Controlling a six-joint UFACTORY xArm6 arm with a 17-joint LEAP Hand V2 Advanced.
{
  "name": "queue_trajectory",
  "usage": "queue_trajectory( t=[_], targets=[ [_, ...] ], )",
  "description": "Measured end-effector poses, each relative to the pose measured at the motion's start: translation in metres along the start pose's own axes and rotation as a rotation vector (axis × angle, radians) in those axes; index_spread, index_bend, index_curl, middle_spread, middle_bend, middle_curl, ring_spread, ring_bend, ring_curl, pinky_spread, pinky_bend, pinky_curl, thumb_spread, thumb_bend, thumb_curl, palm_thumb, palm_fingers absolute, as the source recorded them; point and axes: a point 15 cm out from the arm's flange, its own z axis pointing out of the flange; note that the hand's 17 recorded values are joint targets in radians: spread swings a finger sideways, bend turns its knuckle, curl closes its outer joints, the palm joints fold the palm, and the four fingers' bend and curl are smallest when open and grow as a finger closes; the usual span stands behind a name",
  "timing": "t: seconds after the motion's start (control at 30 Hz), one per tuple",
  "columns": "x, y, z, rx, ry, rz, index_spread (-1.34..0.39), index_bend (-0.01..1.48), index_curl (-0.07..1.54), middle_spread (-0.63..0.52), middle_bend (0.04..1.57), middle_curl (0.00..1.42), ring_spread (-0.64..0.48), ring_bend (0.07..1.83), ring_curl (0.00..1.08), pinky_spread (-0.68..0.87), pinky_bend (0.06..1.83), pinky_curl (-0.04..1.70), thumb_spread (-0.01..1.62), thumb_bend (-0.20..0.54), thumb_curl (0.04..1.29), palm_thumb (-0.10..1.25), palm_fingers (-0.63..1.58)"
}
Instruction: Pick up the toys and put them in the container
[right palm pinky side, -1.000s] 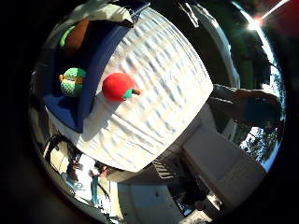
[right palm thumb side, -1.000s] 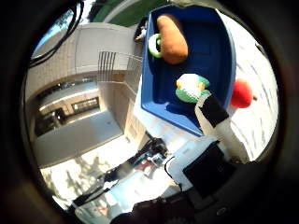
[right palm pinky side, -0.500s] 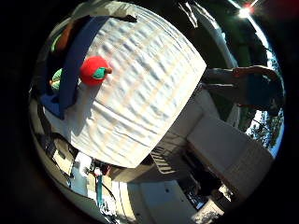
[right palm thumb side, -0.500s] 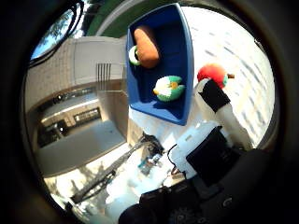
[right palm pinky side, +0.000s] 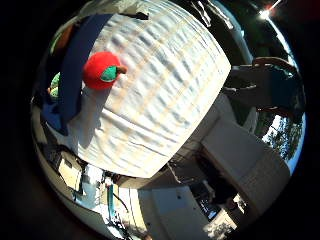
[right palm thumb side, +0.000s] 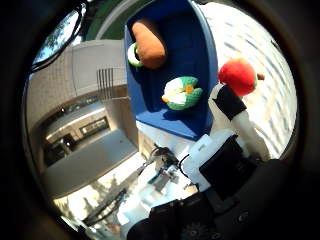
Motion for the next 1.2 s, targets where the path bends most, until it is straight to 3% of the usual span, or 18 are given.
queue_trajectory(
  t=[0.6, 0.83, 1.0, 1.07, 1.13, 1.2],
  targets=[
    [0.052, 0.01, 0.029, -0.086, 0.057, 0.07, -0.16, 0.17, 0.32, 0.03, 0.18, 0.32, 0.25, 0.35, 0.32, 0.42, 0.47, 0.23, 1.14, -0.033, 0.46, 0.8, 0.14],
    [0.053, 0.007, 0.04, -0.102, 0.041, 0.063, -0.12, 0.17, 0.31, 0.0, 0.23, 0.35, 0.24, 0.38, 0.32, 0.42, 0.42, 0.2, 1.12, -0.029, 0.45, 0.79, 0.28],
    [0.051, 0.002, 0.046, -0.091, 0.047, 0.055, -0.17, 0.09, 0.27, -0.08, 0.34, 0.41, 0.16, 0.68, 0.41, 0.38, 0.5, 0.21, 1.11, -0.028, 0.44, 0.79, 0.59],
    [0.053, -0.002, 0.048, -0.074, 0.053, 0.052, -0.21, 0.04, 0.22, -0.1, 0.48, 0.47, 0.13, 0.88, 0.48, 0.36, 0.54, 0.22, 1.1, -0.025, 0.44, 0.8, 0.71],
    [0.055, -0.005, 0.043, -0.039, 0.063, 0.049, -0.28, 0.09, 0.16, -0.15, 0.66, 0.57, 0.08, 1.13, 0.59, 0.35, 0.6, 0.24, 1.1, -0.026, 0.44, 0.8, 0.82],
    [0.054, -0.006, 0.039, -0.006, 0.071, 0.048, -0.33, 0.13, 0.13, -0.18, 0.75, 0.62, 0.05, 1.21, 0.64, 0.35, 0.72, 0.27, 1.09, -0.023, 0.44, 0.81, 0.87]
  ],
)
